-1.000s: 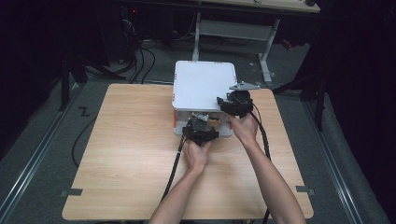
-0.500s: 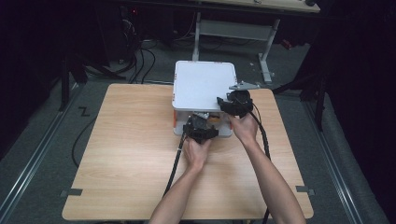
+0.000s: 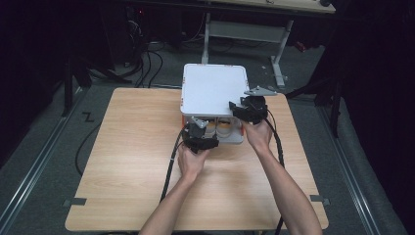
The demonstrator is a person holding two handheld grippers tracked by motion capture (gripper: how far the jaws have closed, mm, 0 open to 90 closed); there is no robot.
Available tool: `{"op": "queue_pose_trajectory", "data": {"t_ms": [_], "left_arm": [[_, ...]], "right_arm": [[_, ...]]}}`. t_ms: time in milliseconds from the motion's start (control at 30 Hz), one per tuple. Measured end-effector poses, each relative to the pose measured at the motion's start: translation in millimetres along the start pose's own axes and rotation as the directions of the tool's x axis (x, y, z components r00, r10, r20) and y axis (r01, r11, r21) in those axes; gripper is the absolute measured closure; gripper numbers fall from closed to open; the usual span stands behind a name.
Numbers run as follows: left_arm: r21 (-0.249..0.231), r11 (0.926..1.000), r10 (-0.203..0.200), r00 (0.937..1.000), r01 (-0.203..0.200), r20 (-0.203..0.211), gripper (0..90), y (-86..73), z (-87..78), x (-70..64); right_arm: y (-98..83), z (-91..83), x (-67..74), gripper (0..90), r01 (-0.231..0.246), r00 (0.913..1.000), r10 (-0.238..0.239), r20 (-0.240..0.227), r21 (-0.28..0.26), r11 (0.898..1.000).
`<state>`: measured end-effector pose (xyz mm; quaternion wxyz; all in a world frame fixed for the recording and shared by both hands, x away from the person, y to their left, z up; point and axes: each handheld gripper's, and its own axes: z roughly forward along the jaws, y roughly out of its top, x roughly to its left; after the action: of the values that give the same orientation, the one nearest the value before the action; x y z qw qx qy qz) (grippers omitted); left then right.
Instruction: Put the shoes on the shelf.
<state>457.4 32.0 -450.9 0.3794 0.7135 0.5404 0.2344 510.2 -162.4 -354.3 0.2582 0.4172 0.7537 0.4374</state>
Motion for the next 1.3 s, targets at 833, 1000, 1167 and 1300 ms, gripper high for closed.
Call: {"op": "queue_pose_trajectory", "data": {"t_ms": [833,1000,1167,1300], "left_arm": [[-0.044,0.993,0.115,0.9807,-0.11,0.158,24.9,-4.0,-66.2,39.1],[-0.056,0.9904,0.135,0.9735,-0.127,0.185,24.9,-5.6,-79.0,43.2],[-0.082,0.989,0.137,0.9715,-0.123,0.194,23.4,-7.8,-90.9,49.7],[-0.104,0.9891,0.121,0.9786,-0.104,0.167,19.9,-10.3,-96.9,52.6]], "right_arm": [[-19.8,-54.9,-7.8,46.6,-0.017,0.9967,0.014,-0.08,-0.045,0.999],[-27.1,-66.0,-11.9,46.5,-0.039,0.9969,0.035,-0.07,-0.054,0.998],[-39.5,-78.6,-19.5,46.9,-0.068,0.995,0.064,-0.076,-0.043,0.997],[-49.9,-86.5,-22.6,47.0,-0.073,0.9948,0.07,-0.075,-0.047,0.996]]}}
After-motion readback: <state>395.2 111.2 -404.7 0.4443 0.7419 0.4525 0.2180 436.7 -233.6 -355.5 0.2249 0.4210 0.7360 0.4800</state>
